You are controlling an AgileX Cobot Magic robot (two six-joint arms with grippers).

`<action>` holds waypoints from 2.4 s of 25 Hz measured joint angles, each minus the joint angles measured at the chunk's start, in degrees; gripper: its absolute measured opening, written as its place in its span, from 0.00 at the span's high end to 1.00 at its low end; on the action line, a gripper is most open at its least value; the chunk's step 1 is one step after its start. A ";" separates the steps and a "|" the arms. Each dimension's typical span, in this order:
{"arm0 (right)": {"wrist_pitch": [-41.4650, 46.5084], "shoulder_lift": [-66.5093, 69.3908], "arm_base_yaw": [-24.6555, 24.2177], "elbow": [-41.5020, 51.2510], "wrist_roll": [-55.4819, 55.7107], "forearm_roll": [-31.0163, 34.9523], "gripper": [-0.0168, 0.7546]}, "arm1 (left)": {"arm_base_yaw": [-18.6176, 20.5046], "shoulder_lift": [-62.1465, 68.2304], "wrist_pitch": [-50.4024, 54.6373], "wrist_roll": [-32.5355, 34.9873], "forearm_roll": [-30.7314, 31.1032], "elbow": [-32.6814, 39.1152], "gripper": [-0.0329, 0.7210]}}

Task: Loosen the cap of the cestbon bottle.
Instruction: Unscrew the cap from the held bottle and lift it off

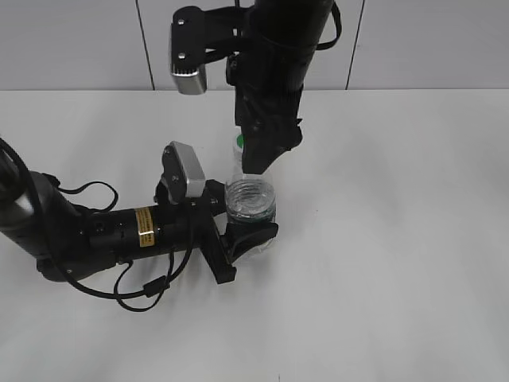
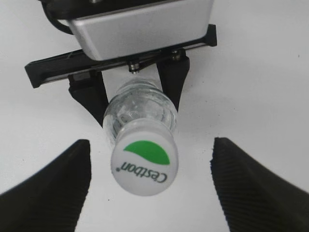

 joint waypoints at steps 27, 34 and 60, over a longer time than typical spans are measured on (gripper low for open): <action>0.05 -3.34 0.00 -3.71 61.48 -0.07 0.21 | 0.00 0.00 0.00 0.00 0.10 0.00 0.41; 0.05 -3.74 0.00 -3.71 69.81 -0.96 0.21 | 0.00 0.00 0.00 0.00 0.10 0.00 0.41; 0.05 -3.74 0.00 2.64 80.12 0.59 0.22 | 0.00 0.00 0.00 -0.02 0.10 0.00 0.41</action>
